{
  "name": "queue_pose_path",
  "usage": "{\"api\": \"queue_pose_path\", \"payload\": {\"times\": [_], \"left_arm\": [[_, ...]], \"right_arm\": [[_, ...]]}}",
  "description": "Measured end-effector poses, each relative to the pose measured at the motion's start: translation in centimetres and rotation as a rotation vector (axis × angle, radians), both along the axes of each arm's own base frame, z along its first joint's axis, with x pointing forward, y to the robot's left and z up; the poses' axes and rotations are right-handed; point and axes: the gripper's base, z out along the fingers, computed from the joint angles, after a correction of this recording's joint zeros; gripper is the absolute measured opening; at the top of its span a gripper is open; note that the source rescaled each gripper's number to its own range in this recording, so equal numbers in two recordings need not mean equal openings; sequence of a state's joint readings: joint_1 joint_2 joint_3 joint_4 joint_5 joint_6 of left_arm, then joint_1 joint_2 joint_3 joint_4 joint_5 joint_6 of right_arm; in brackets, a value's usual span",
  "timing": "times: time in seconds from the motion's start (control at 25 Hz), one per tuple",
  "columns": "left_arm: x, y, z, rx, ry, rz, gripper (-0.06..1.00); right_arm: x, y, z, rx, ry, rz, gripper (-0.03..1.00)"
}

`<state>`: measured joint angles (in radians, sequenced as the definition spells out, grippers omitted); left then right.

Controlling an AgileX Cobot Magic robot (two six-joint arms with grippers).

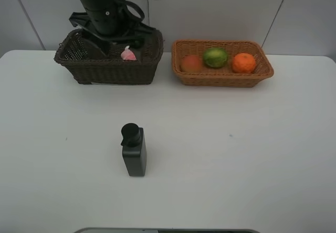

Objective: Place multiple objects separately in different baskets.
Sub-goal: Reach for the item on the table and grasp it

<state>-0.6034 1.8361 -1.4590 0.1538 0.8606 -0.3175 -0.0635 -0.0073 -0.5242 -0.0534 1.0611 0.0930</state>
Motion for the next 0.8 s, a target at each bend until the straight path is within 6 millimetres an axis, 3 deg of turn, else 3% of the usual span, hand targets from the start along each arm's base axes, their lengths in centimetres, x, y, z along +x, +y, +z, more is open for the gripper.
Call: {"api": "queue_pose_path", "payload": {"times": [0.44,0.8], "left_arm": [[-6.7,-4.1,-0.7,-0.033,0.123,0.077,1.0],[-10.0,-4.9,-2.7,0.047,0.208,0.118,1.0]], "right_arm": [[0.0,0.0,0.0,0.0,0.0,0.0,0.62],[0.0,0.0,0.0,0.0,0.0,0.0,0.62]]}}
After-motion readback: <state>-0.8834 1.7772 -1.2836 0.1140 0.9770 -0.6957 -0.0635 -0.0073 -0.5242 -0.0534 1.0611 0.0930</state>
